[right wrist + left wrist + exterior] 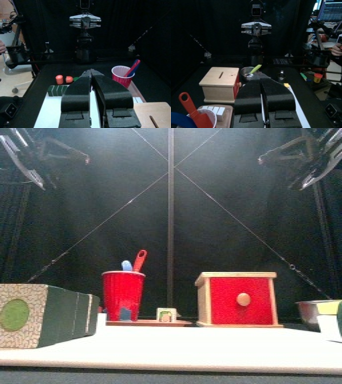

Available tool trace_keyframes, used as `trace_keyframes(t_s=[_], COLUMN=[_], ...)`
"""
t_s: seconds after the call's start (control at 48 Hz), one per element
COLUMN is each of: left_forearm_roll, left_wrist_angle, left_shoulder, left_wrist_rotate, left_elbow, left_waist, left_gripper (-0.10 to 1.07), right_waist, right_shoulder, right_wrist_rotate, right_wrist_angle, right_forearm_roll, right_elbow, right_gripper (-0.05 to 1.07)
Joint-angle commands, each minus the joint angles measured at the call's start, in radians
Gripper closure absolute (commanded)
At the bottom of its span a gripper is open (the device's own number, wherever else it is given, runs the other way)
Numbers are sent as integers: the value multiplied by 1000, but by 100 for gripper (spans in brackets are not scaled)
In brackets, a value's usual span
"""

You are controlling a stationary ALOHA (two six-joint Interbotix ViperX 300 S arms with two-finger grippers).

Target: Open drawer

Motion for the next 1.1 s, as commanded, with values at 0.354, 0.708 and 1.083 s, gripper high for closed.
trace_keyframes(t_s=[0.354,0.708,1.083], left_forearm_roll=[-14,-12,-25], left_wrist_angle=[-18,-72,-140], left_shoulder=[229,244,288], left_wrist_rotate=[3,3,-5], left_elbow=[-95,-104,-133], left_waist=[23,23,40], left_gripper=[99,99,99], right_waist=[0,6,8], right_shoulder=[170,172,181], right_wrist_rotate=[0,0,2], right_wrist_angle=[-3,-3,-2], right_forearm_roll=[-25,-37,-51], right_elbow=[-9,-12,-5], right_gripper=[100,100,100])
